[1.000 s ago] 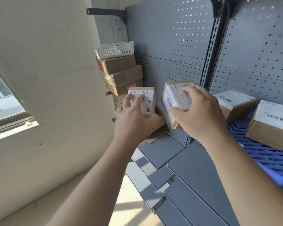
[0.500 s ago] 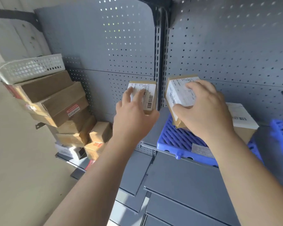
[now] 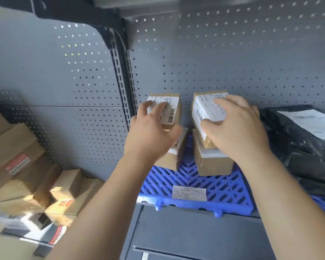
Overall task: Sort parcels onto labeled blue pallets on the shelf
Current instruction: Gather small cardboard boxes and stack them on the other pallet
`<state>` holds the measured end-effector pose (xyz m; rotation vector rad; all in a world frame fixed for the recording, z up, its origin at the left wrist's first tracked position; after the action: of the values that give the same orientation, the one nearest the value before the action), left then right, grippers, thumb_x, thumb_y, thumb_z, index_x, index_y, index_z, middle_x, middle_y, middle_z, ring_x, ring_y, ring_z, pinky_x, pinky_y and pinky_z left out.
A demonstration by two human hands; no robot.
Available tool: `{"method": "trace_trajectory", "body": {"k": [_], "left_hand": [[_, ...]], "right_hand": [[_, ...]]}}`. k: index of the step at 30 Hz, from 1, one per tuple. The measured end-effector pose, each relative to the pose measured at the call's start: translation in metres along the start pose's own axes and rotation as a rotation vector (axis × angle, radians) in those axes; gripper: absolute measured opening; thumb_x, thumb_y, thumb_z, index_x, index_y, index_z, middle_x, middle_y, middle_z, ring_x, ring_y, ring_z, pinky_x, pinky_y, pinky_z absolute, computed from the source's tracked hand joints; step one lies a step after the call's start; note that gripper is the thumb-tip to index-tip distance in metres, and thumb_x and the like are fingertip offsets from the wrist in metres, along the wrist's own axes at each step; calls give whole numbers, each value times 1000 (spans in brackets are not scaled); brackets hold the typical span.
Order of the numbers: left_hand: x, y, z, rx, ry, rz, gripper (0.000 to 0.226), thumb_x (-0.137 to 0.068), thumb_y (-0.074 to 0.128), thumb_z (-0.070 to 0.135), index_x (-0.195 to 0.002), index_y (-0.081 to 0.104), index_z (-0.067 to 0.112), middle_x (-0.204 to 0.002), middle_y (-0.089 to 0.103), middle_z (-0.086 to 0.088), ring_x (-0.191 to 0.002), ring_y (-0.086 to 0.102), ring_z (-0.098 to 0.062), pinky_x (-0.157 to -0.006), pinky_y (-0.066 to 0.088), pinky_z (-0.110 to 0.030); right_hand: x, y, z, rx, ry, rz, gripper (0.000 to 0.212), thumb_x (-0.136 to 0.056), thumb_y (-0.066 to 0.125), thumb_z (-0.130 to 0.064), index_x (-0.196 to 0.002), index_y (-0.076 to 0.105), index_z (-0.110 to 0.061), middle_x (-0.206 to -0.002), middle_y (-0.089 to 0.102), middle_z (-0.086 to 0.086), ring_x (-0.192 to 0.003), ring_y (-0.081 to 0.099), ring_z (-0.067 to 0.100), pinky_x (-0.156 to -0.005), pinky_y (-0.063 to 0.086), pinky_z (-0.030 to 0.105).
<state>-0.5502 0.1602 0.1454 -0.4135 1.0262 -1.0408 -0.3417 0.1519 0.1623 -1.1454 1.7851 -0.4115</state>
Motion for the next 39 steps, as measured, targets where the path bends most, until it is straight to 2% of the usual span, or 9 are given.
{"method": "trace_trajectory", "body": {"k": [6, 9, 14, 17, 21, 24, 30, 35, 39], "left_hand": [[-10, 17, 15, -85, -20, -26, 70, -77, 51, 69, -143, 49, 43, -152, 39, 11, -130, 49, -27, -92, 55, -45], [-11, 20, 13, -111, -23, -59, 71, -77, 49, 70, -142, 50, 40, -153, 40, 9, -128, 53, -27, -91, 57, -47], [-19, 22, 4, -127, -13, -109, 73, -79, 48, 72, -143, 50, 37, -153, 41, 8, -126, 56, -26, -93, 57, -46], [-22, 25, 0, -98, -2, -141, 71, -82, 48, 75, -144, 49, 38, -154, 42, 10, -131, 52, -26, -97, 54, -45], [-24, 26, 0, -91, 11, -146, 79, -82, 35, 85, -144, 49, 39, -157, 42, 9, -134, 51, -26, -100, 52, -44], [-27, 24, -2, -35, 16, -142, 74, -87, 34, 82, -146, 48, 39, -154, 47, 10, -132, 55, -24, -102, 51, -45], [-33, 17, -8, 40, 47, -87, 64, -96, 36, 72, -146, 49, 35, -149, 52, 6, -131, 54, -26, -99, 50, -42], [-38, 13, -20, 299, 14, -53, 58, -98, 38, 69, -143, 53, 35, -144, 56, 7, -134, 52, -15, -107, 44, -39], [-36, 18, -34, 561, -98, -68, 67, -88, 36, 77, -144, 50, 43, -136, 52, 27, -128, 45, 3, -100, 31, -17]], "right_hand": [[-11, 2, 23, 39, 6, -60, 58, -83, 62, -46, -138, 54, -27, -145, 52, -3, -126, 47, 35, -94, 44, 46], [-13, 8, 22, 56, 4, -90, 56, -85, 61, -47, -136, 59, -24, -147, 51, -3, -129, 46, 35, -97, 44, 46], [-16, 21, 17, 105, 41, -114, 48, -85, 59, -48, -119, 68, -16, -146, 53, -3, -125, 48, 36, -94, 44, 45], [-16, 25, 13, 138, 45, -111, 51, -92, 50, -56, -118, 70, -17, -143, 56, -4, -123, 49, 36, -95, 45, 46], [-16, 23, 7, 155, 56, -86, 59, -95, 28, -61, -111, 70, -23, -132, 63, -5, -116, 53, 35, -96, 48, 48], [-16, 21, 5, 148, 72, -83, 58, -96, 24, -60, -104, 68, -23, -125, 64, -4, -110, 53, 35, -93, 48, 48], [-14, 16, 6, 118, 96, -58, 60, -95, 24, -63, -124, 65, -30, -139, 57, -7, -124, 46, 33, -102, 40, 49], [-18, 11, 22, -67, 150, -14, 53, -97, 32, -59, -133, 60, -32, -143, 57, -5, -132, 45, 30, -108, 38, 46], [-20, 10, 41, -293, 200, 12, 53, -96, 37, -62, -137, 57, -34, -140, 57, -16, -131, 48, 12, -101, 35, 33]]}}
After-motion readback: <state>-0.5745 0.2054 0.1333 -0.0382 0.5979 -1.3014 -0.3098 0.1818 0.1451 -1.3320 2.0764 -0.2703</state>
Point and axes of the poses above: each hand's wrist, its own x-axis away from the middle knuckle, its own y-axis out of the palm, z = x × y, the point moved 5 cm from there along -x, towards the middle knuckle
